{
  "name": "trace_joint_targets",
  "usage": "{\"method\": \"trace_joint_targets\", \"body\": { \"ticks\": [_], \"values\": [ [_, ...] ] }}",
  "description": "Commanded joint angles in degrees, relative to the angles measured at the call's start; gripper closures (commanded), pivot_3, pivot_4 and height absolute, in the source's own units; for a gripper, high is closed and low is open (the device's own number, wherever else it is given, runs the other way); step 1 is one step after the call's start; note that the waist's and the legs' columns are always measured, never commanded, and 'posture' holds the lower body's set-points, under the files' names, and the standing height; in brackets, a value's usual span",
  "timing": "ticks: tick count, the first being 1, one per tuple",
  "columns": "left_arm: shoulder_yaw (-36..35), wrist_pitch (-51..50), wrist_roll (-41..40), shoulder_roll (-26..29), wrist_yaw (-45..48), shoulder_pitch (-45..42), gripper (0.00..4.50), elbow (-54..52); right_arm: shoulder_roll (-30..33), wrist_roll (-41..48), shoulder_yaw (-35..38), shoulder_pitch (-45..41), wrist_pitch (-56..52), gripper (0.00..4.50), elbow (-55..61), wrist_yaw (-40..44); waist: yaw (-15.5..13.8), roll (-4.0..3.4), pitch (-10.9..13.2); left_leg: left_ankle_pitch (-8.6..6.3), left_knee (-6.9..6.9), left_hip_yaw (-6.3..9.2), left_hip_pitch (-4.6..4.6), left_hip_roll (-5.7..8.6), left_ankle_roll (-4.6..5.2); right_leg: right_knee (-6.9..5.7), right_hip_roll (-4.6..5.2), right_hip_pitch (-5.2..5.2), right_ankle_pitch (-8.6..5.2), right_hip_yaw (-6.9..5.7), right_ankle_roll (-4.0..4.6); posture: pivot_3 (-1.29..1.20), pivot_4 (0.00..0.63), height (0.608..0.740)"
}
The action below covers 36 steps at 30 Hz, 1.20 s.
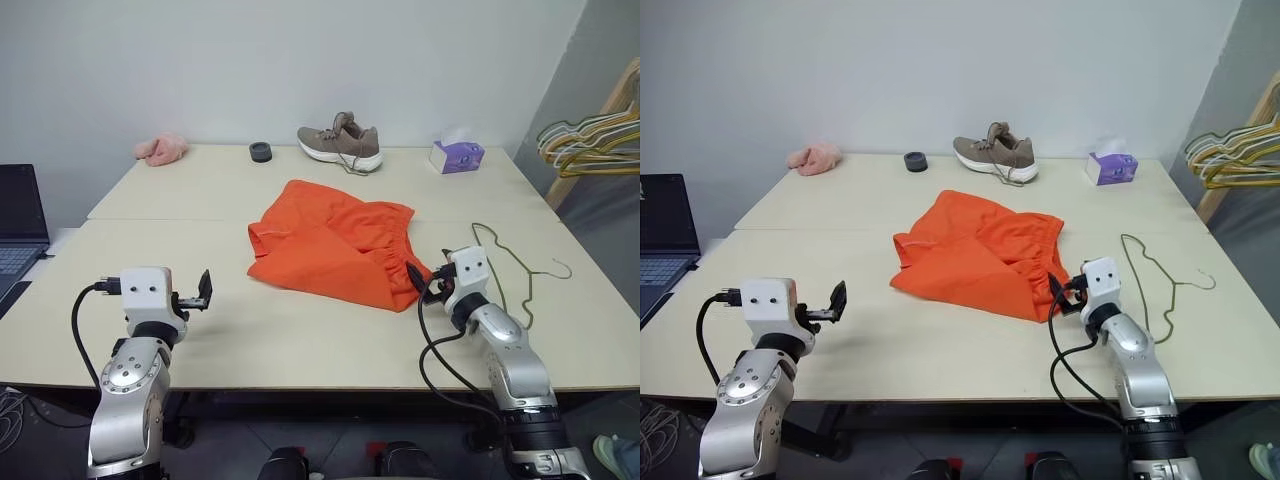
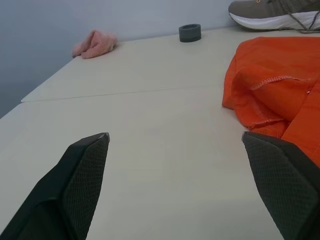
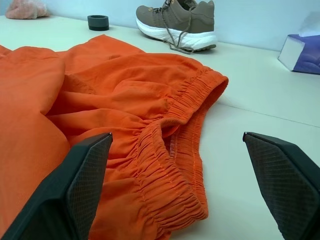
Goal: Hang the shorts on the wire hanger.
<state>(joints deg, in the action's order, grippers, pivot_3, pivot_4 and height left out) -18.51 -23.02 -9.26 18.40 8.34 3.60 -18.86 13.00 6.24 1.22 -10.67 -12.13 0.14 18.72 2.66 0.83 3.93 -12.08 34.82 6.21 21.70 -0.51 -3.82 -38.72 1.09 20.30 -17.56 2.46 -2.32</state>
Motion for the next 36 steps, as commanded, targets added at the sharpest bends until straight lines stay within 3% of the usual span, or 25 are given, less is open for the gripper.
{"method": "trace_joint_targets", "body": {
  "ticks": [1,31,36],
  "values": [
    [-1.31,2.04,-0.74,0.71,0.47,-1.0,0.0,-2.89,0.23,0.85,0.68,-0.91,1.8,0.04,1.29,0.61,-0.01,0.0,0.0,0.0,0.0,0.0,0.0,0.0,0.0,0.0,0.0,0.0,0.0,0.0,0.0,0.01,0.0,0.74],
    [-0.53,-0.14,-0.86,0.35,-0.82,-0.95,0.0,-2.25,1.85,1.76,-0.44,-1.01,1.06,0.04,2.22,5.82,-0.28,0.0,0.0,0.0,0.0,0.0,0.0,0.0,0.0,0.0,0.0,0.0,-0.01,0.0,0.01,0.0,0.0,0.74],
    [0.44,0.19,-2.3,1.24,2.51,-0.77,0.0,-1.6,3.84,1.91,-2.04,-1.15,0.36,0.04,2.67,8.98,-0.27,0.0,0.0,0.0,0.0,-0.01,0.0,0.0,0.0,0.0,0.0,0.0,-0.01,0.01,0.01,-0.02,0.0,0.74]
  ]
}}
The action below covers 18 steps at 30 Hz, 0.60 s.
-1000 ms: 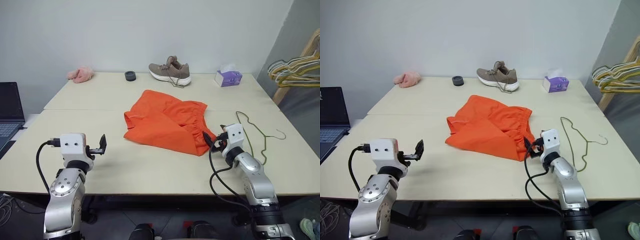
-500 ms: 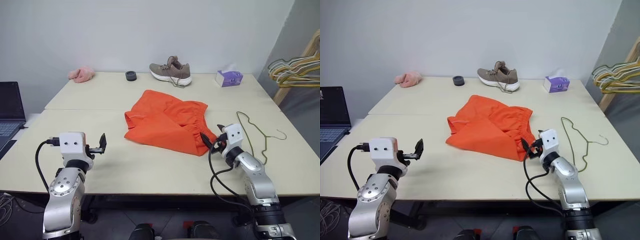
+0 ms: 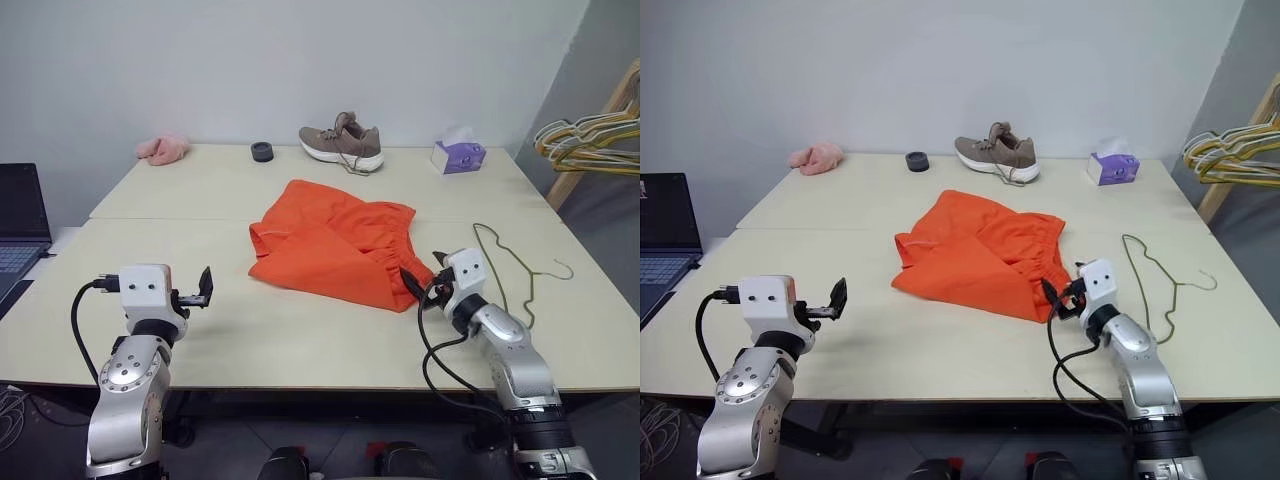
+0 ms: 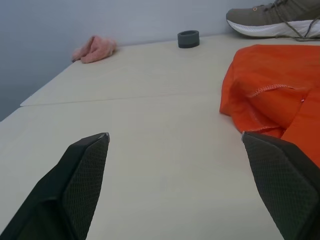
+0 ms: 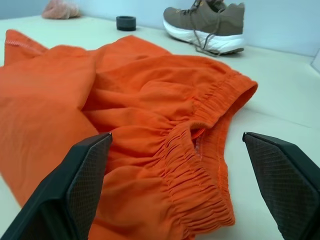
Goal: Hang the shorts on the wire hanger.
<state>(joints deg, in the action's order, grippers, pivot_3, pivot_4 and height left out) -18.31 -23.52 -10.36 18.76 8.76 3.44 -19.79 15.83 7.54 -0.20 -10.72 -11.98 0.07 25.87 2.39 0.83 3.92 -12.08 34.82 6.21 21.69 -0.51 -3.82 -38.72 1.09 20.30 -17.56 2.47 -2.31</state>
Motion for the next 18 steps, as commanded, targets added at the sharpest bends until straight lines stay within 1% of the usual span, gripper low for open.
{"method": "trace_joint_targets", "body": {
  "ticks": [1,6,11,15,18],
  "values": [
    [0.9,1.1,-1.06,1.52,3.35,-0.46,0.0,-0.6,1.57,0.91,-1.06,-1.11,-0.07,0.04,3.21,2.91,0.01,0.0,0.0,0.0,0.0,0.0,0.0,0.0,0.0,0.0,0.0,0.0,0.0,0.0,0.0,-0.02,0.0,0.74],
    [2.53,0.89,-2.04,4.82,8.48,-4.22,0.0,3.0,5.96,2.76,-4.39,-1.12,-2.48,0.04,7.39,11.08,0.3,0.01,0.02,0.0,0.0,0.0,0.0,0.0,0.0,0.0,0.0,0.01,-0.01,-0.01,0.01,-0.04,0.0,0.74],
    [6.45,1.3,-1.52,9.5,15.3,-10.41,0.0,10.31,10.63,5.95,-6.96,-1.06,-7.44,0.04,13.42,18.47,0.67,0.01,0.03,0.0,0.01,0.01,0.01,0.0,0.0,0.01,-0.01,0.0,-0.02,-0.04,0.01,-0.07,0.0,0.74],
    [10.88,3.1,-1.53,13.44,24.17,-16.04,0.0,17.38,13.0,6.19,-8.26,-1.78,-8.74,0.04,15.73,20.81,1.16,0.02,0.04,0.0,0.0,0.0,0.04,0.0,0.0,0.06,-0.01,0.02,0.0,-0.05,-0.02,-0.08,0.0,0.74],
    [14.68,6.0,0.76,15.84,29.03,-20.88,0.0,24.96,13.77,6.23,-8.66,-2.41,-9.93,0.04,16.96,21.34,1.55,0.03,0.05,0.0,0.0,0.0,0.07,0.0,0.0,0.06,-0.01,0.07,0.0,-0.05,-0.02,-0.09,0.0,0.74]
  ]
}}
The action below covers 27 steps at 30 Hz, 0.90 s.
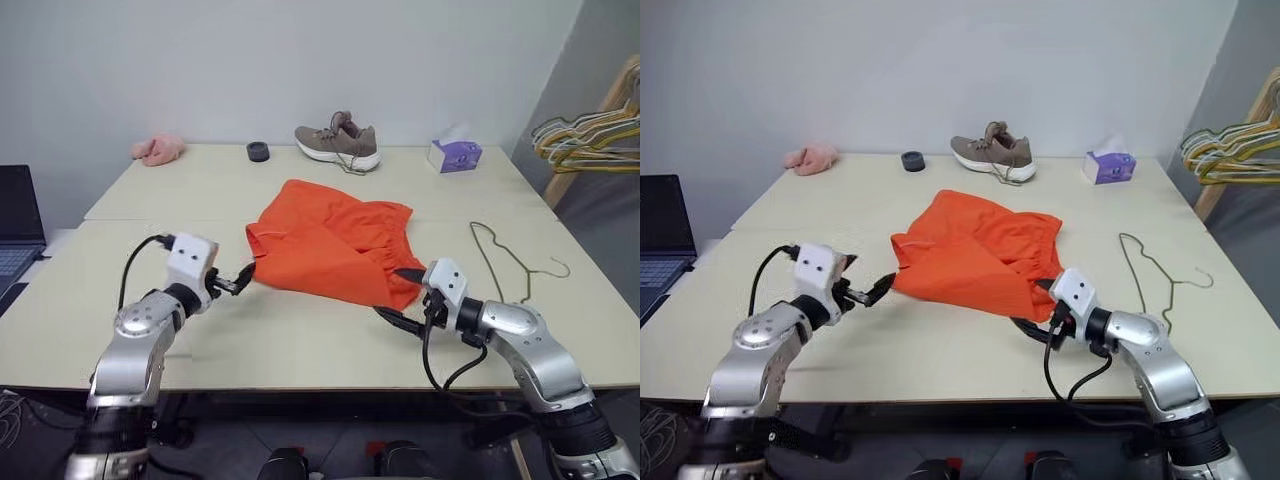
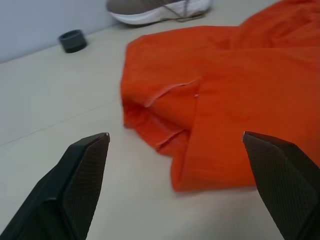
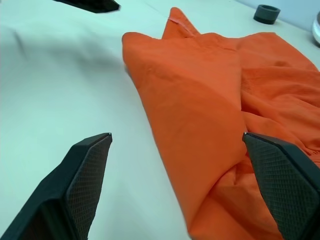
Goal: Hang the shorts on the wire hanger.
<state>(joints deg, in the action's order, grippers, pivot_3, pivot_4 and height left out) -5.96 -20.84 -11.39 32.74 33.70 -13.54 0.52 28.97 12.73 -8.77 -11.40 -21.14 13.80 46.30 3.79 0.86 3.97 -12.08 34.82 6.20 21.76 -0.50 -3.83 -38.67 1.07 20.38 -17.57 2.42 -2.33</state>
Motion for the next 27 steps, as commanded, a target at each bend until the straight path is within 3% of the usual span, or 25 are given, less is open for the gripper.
{"method": "trace_joint_targets", "body": {
  "ticks": [1,9,18,21,27],
  "values": [
    [3.29,3.76,2.25,2.26,5.4,-5.73,0.0,7.54,0.98,1.1,-0.2,-1.89,-1.25,0.04,3.85,1.13,0.29,0.0,0.0,0.0,0.0,0.0,0.0,0.0,0.0,-0.01,-0.01,0.03,0.02,0.01,-0.03,-0.1,0.0,0.74],
    [3.64,1.05,1.16,-0.35,8.49,-15.78,0.0,23.88,3.47,1.09,-0.31,-2.1,-2.95,0.04,7.68,1.97,1.71,0.02,0.0,0.0,-0.01,0.01,0.15,0.0,0.0,0.01,-0.01,0.12,0.17,-0.01,-0.33,-0.14,0.0,0.74],
    [4.12,-11.7,-3.55,-0.21,16.15,-11.37,0.0,20.5,5.71,-0.39,0.09,-2.45,-1.42,0.04,6.77,2.21,4.37,0.07,0.01,-0.01,-0.02,0.03,0.13,-0.02,0.0,-0.03,-0.01,0.11,0.15,0.01,-0.34,-0.16,0.0,0.74],
    [3.06,-13.95,-5.52,0.32,17.19,-9.46,0.62,17.65,5.92,-1.3,-0.65,-3.48,-0.37,0.0,5.22,2.27,4.62,0.06,0.0,-0.01,0.0,0.04,0.06,-0.03,0.0,-0.1,-0.01,0.08,0.15,0.01,-0.34,-0.15,0.0,0.74],
    [0.0,-17.43,-11.16,1.12,19.6,-4.1,2.47,8.33,6.56,-7.19,-3.28,-7.83,4.84,0.0,-0.98,1.8,4.62,0.05,0.01,0.0,0.01,0.05,0.05,-0.05,-0.01,-0.15,-0.01,0.1,0.15,0.02,-0.34,-0.14,0.0,0.74]
  ]
}}
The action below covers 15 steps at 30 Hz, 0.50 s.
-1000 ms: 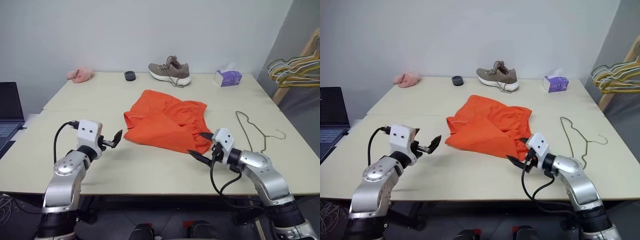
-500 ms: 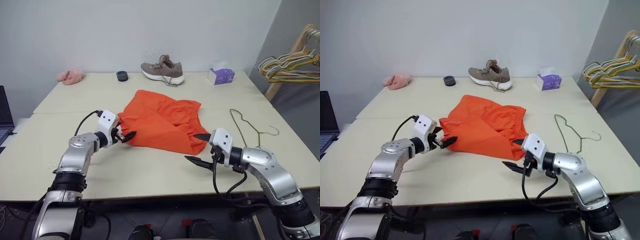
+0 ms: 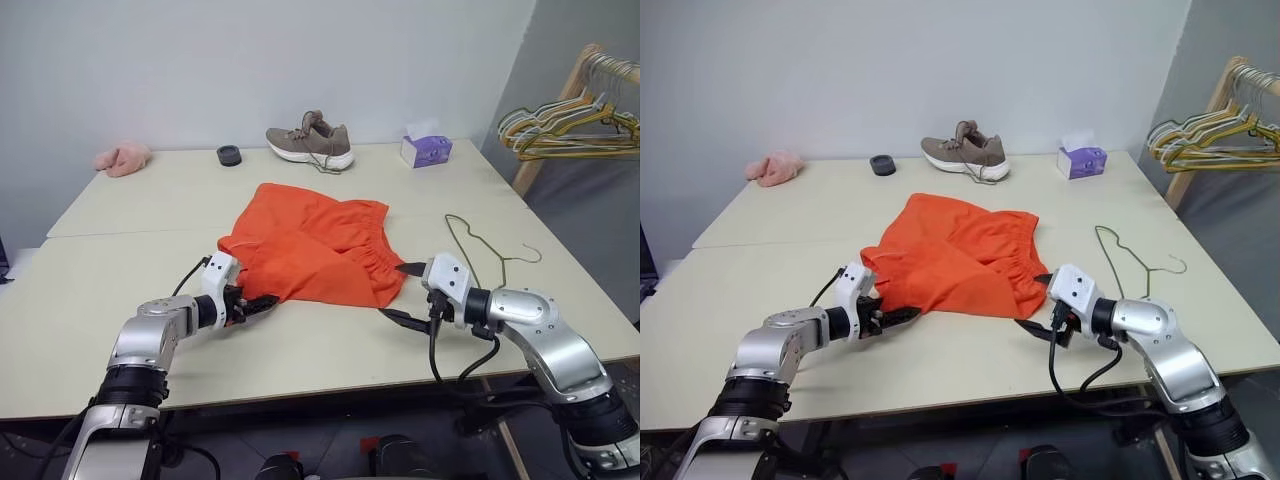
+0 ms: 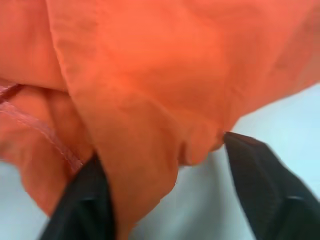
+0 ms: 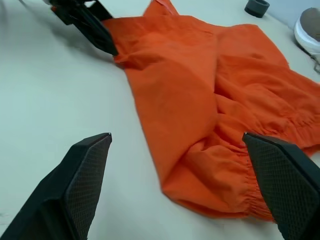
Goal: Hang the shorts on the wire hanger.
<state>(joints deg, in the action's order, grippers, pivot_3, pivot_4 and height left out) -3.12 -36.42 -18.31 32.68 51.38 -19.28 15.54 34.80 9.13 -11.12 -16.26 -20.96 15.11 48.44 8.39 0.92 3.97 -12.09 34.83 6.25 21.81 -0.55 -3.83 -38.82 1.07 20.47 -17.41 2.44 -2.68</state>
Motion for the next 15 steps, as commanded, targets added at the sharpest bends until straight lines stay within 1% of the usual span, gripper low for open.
{"method": "trace_joint_targets", "body": {
  "ticks": [1,3,6,8,10,13,15],
  "values": [
    [-3.77,-2.86,-5.68,1.29,2.26,2.75,2.83,-8.56,1.03,-5.33,-1.63,-3.92,6.52,0.0,-3.83,-0.45,-0.05,0.0,0.0,0.0,0.0,-0.02,0.01,0.0,0.0,0.0,0.0,0.01,0.0,0.02,0.0,-0.14,0.0,0.74],
    [-5.64,-4.64,-8.18,1.92,2.62,5.3,3.36,-12.26,2.08,-9.94,-3.62,-6.29,11.98,0.0,-8.01,-0.72,-0.01,-0.02,0.01,0.0,-0.01,-0.02,0.02,-0.01,0.0,0.01,0.0,0.04,-0.01,0.02,0.02,-0.13,0.0,0.74],
    [-8.7,-6.88,-11.67,2.63,2.31,8.68,4.39,-16.21,4.74,-19.71,-8.71,-10.71,25.58,0.0,-16.56,-1.51,-0.15,-0.05,0.03,0.0,-0.02,-0.04,0.0,-0.01,0.0,0.0,0.01,0.05,-0.02,0.03,0.04,-0.13,0.0,0.74],
    [-10.66,-8.0,-13.6,2.97,1.77,10.36,4.45,-18.09,5.89,-26.0,-12.34,-14.32,35.34,0.0,-23.03,-3.01,-0.14,-0.05,0.03,0.0,-0.02,-0.05,0.0,0.0,0.0,0.01,0.02,0.04,-0.02,0.03,0.04,-0.12,0.0,0.74],
    [-12.08,-8.78,-14.76,3.25,1.04,11.32,4.45,-19.53,5.48,-30.5,-15.02,-17.91,43.13,0.0,-29.14,-5.48,-0.13,-0.04,0.03,0.0,-0.01,-0.06,-0.01,0.0,0.0,0.0,0.02,0.04,-0.02,0.03,0.04,-0.11,0.0,0.74],
    [-13.09,-9.48,-15.71,3.77,0.4,12.06,4.45,-20.71,4.98,-36.43,-18.13,-21.92,51.89,0.0,-37.64,-8.95,-0.15,-0.04,0.03,0.0,-0.01,-0.04,-0.03,0.0,0.0,-0.04,0.02,0.03,-0.02,0.03,0.05,-0.11,0.0,0.74],
    [-13.47,-9.8,-16.27,4.28,0.16,12.45,4.45,-21.17,4.46,-39.64,-19.86,-24.42,55.57,0.0,-42.93,-10.65,-0.16,-0.04,0.03,0.0,0.0,-0.04,-0.03,0.0,-0.01,-0.05,0.02,0.01,-0.01,0.04,0.06,-0.11,0.0,0.74]
  ]
}}
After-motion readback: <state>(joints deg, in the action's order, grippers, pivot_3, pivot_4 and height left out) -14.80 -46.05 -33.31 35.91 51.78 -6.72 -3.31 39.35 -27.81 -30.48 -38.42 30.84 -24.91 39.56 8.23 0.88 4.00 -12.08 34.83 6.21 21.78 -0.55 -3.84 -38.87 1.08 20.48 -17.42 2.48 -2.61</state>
